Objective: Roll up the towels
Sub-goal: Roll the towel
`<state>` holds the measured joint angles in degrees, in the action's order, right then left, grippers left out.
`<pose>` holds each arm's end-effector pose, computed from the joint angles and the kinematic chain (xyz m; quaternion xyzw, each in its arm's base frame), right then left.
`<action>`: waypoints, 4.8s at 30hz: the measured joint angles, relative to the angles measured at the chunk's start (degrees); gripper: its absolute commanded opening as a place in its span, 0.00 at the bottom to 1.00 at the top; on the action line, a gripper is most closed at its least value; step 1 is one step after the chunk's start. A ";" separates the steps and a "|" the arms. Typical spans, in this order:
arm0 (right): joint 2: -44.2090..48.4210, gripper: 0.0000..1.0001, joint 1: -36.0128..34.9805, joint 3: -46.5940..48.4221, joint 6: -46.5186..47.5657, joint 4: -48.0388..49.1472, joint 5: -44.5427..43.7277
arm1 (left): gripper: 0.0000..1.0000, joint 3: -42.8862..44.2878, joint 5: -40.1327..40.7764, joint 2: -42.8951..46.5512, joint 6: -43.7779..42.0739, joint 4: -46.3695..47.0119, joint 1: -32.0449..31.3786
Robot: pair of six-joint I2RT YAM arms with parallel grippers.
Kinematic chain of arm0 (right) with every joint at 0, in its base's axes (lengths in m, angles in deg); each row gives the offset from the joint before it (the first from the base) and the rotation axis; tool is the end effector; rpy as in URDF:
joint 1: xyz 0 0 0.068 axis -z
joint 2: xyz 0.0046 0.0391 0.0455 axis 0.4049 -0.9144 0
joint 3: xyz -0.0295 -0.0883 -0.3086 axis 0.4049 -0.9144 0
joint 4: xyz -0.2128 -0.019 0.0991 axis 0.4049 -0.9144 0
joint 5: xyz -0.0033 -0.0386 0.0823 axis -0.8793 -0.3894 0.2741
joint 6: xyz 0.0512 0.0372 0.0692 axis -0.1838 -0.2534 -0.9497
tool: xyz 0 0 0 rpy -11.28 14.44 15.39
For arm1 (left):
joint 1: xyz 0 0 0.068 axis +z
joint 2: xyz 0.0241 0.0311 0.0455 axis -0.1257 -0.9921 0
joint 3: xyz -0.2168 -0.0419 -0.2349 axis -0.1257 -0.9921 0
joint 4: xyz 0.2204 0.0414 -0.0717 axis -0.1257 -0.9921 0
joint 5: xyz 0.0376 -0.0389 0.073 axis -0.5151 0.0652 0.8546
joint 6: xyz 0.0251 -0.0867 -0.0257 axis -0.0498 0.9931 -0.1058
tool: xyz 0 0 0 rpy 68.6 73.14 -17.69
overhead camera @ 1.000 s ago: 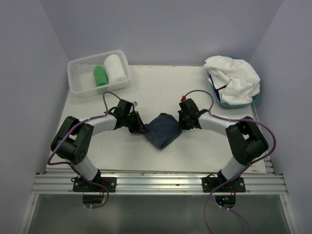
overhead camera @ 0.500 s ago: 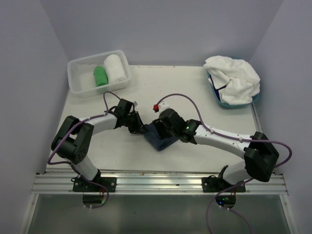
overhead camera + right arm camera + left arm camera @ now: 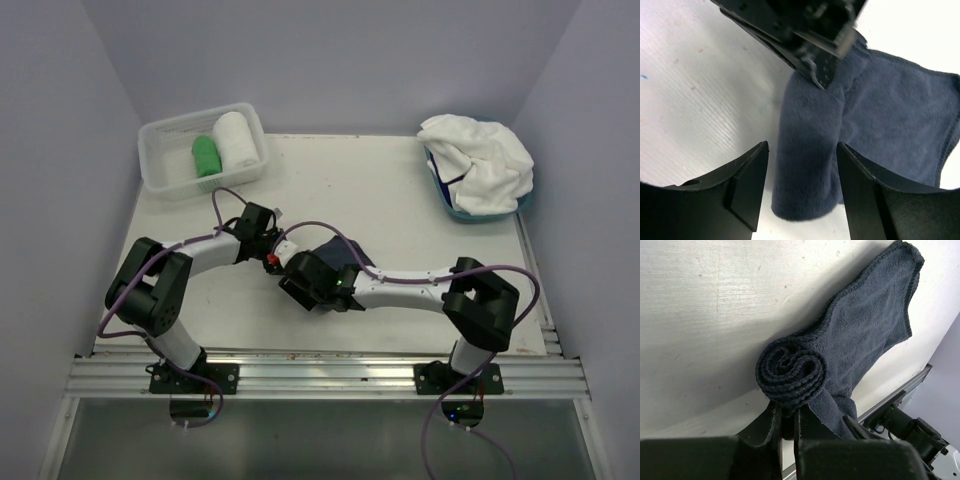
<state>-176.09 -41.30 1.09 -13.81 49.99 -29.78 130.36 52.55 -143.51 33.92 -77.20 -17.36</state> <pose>0.1818 0.3216 0.2257 -0.4092 0.8340 0.0520 0.3664 0.2736 -0.1655 0.1798 -0.1400 0.9311 -0.3272 0.0802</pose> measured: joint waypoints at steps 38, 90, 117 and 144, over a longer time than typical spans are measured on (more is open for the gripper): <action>0.33 0.00 26.88 -23.06 -34.62 41.40 37.16 | 0.72 -1.18 -1.70 5.03 2.19 1.44 2.38; 0.26 0.00 32.57 -7.72 -17.99 2.47 20.68 | 0.00 -3.17 -2.91 3.23 5.64 5.11 -0.09; 5.05 0.70 -0.59 -5.42 -0.07 1.31 -0.09 | 0.00 -3.23 2.10 2.34 8.63 1.01 -0.07; 5.75 0.00 13.05 -12.09 -9.81 15.69 15.76 | 0.77 -6.19 1.25 9.20 10.54 2.51 1.70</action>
<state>-170.35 -28.25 -10.99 -23.62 65.69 -14.02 124.18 53.79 -134.31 44.45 -74.69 -15.65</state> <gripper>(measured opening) 0.134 0.742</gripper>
